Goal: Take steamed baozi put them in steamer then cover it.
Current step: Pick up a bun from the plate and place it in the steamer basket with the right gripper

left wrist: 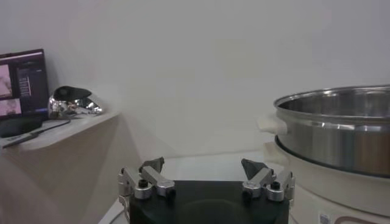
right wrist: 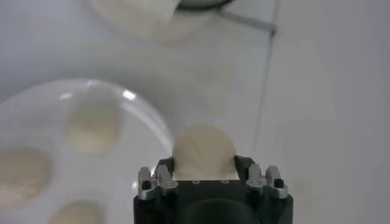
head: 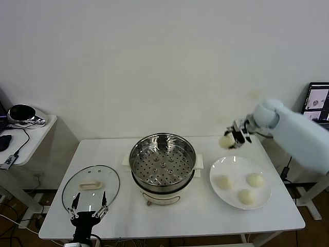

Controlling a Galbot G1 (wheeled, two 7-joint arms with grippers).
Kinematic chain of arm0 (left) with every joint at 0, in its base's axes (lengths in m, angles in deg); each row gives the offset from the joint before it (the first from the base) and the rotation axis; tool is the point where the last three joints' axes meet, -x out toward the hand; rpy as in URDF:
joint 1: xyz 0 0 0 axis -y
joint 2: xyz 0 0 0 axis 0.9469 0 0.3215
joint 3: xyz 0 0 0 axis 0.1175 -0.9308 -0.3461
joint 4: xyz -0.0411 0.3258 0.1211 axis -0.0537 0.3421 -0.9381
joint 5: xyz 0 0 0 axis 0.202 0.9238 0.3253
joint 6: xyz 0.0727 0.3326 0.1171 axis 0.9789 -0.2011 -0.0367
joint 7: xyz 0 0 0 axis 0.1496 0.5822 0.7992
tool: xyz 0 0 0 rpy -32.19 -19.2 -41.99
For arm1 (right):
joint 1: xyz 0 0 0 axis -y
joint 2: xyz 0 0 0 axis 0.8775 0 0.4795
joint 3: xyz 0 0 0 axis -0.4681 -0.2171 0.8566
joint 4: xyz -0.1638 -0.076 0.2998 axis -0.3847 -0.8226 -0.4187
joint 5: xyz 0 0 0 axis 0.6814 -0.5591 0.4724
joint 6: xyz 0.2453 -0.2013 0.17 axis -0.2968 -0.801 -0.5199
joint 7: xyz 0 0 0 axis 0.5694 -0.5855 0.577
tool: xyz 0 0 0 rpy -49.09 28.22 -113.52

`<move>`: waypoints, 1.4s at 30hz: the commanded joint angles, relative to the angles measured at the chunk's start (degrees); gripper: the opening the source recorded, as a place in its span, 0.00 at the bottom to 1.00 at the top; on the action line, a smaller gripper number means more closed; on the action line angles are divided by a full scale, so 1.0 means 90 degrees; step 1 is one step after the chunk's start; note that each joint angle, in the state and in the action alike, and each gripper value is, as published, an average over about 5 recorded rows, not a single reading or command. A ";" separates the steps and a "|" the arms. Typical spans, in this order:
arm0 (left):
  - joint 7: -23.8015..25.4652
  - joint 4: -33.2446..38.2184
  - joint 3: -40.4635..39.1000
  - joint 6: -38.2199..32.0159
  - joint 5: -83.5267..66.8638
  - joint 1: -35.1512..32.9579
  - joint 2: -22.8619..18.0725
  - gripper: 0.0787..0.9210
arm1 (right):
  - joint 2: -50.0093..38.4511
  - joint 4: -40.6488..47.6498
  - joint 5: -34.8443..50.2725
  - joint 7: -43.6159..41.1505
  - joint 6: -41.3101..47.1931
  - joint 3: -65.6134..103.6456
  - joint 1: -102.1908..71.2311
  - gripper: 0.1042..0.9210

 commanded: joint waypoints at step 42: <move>0.0017 0.0247 0.0360 -0.0099 -0.0063 -0.0033 -0.0150 0.88 | 0.3549 0.1562 -0.2583 0.1167 -0.3449 -0.2047 0.0010 0.67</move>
